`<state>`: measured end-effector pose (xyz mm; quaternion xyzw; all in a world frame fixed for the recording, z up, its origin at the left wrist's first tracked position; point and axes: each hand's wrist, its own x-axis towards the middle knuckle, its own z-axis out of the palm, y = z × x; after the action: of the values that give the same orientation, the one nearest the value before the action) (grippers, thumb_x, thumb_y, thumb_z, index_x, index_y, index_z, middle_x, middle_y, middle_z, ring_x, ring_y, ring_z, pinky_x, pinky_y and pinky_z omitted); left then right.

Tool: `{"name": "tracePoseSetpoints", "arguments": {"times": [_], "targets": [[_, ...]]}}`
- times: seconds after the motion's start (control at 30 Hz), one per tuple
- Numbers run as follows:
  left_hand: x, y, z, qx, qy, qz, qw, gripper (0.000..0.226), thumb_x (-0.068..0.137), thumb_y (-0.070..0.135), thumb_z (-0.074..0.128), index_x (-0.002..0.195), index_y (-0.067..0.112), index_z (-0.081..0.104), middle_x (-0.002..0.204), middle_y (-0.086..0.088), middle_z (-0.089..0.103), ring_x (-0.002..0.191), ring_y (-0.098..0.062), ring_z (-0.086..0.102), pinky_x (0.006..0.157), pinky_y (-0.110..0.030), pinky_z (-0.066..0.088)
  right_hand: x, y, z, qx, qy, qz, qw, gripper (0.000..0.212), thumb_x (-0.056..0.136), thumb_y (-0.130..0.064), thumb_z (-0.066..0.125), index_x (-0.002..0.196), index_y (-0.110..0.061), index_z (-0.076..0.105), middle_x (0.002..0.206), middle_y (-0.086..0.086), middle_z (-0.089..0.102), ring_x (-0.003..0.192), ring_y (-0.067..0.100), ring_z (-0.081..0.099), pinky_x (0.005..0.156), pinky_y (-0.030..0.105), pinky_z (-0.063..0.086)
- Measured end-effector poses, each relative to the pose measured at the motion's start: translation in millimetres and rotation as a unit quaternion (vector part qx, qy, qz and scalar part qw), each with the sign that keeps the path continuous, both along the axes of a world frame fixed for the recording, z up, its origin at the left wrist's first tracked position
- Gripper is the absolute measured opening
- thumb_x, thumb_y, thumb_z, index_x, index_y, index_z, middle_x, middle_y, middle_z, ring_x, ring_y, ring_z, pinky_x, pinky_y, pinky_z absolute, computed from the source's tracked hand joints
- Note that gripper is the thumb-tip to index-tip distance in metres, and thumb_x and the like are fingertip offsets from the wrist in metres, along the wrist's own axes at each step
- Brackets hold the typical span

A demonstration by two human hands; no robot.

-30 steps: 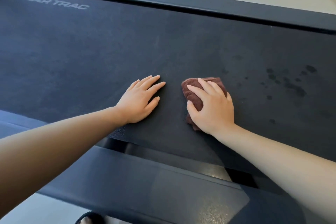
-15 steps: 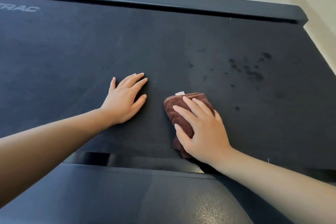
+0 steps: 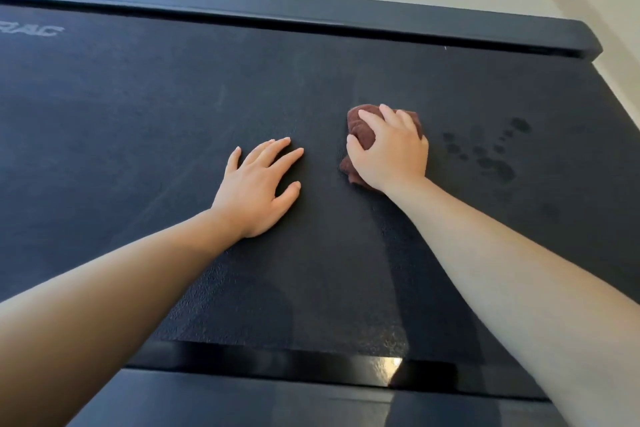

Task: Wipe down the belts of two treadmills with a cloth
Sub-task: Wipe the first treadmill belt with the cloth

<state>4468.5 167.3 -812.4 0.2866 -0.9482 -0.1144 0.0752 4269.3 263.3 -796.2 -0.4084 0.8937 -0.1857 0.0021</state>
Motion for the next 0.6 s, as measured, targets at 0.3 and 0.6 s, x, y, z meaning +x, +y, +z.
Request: {"name": "tracePoseSetpoints", "arguments": {"times": [0.3, 0.6], "targets": [[3.3, 6.2, 2.2, 0.007, -0.007, 0.005, 1.000, 0.052, 0.095, 0.041, 0.034, 0.145, 0.030, 0.027, 0.156, 0.006, 0.019, 0.144, -0.015, 0.010, 0.116, -0.048, 0.004, 25.3, 34.5, 6.5, 0.013, -0.007, 0.054, 0.998, 0.044, 0.087, -0.046, 0.048, 0.130, -0.035, 0.050, 0.151, -0.003, 0.034, 0.138, 0.021, 0.026, 0.106, 0.052, 0.025], [-29.6, 5.9, 5.5, 0.033, -0.004, 0.025, 0.999, 0.051, 0.095, 0.041, 0.037, 0.144, 0.027, 0.030, 0.155, 0.006, 0.020, 0.143, -0.014, 0.009, 0.109, -0.062, 0.000, 41.4, 75.6, 1.4, -0.025, -0.008, 0.036, 0.999, 0.043, 0.086, -0.048, 0.046, 0.128, -0.038, 0.053, 0.148, -0.009, 0.039, 0.138, 0.015, 0.027, 0.108, 0.048, 0.023]]}}
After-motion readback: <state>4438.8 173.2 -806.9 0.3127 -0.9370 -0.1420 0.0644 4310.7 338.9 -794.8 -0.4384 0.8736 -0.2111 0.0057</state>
